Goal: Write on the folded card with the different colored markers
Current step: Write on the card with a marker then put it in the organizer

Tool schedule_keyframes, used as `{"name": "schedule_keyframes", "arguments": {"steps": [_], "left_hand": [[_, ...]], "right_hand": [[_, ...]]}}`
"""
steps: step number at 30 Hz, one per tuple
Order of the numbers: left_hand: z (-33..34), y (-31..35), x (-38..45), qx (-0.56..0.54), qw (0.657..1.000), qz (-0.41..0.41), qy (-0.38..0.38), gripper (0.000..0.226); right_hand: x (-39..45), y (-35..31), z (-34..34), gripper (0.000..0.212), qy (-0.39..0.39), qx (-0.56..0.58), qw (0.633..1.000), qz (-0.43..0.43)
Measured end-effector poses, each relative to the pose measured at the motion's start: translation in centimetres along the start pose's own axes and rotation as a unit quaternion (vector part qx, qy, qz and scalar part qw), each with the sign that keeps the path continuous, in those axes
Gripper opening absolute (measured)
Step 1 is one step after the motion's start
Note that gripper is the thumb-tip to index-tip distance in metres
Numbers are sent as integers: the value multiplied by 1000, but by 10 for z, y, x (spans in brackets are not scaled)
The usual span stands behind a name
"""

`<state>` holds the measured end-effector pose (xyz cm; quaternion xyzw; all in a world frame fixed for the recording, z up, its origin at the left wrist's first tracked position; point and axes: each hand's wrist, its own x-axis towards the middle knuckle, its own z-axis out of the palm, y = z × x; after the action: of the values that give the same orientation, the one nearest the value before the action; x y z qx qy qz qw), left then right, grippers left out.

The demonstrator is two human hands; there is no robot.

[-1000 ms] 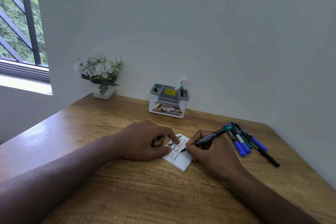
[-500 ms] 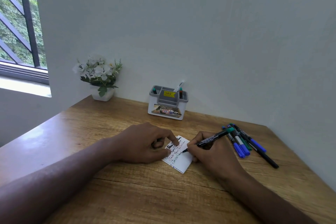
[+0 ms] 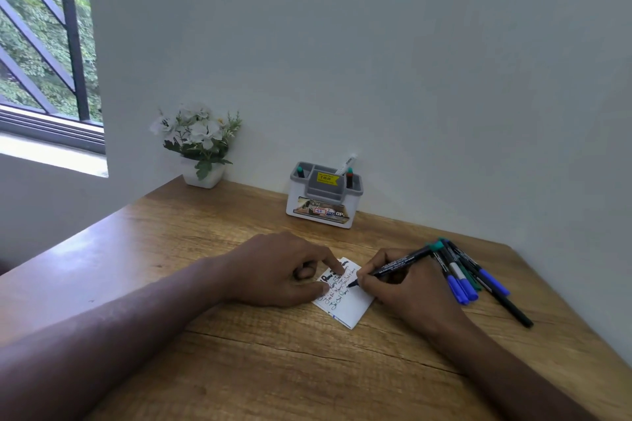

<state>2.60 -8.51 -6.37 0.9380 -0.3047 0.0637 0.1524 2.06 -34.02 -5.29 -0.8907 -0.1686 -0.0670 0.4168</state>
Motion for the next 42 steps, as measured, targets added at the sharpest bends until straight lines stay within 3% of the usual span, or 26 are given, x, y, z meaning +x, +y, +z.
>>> {"name": "schedule_keyframes", "arguments": {"steps": [42], "left_hand": [[-2,1,0,-7,1000,-3,-7,37]], "right_hand": [[2,5,-2,8,13,26,999,28]]}}
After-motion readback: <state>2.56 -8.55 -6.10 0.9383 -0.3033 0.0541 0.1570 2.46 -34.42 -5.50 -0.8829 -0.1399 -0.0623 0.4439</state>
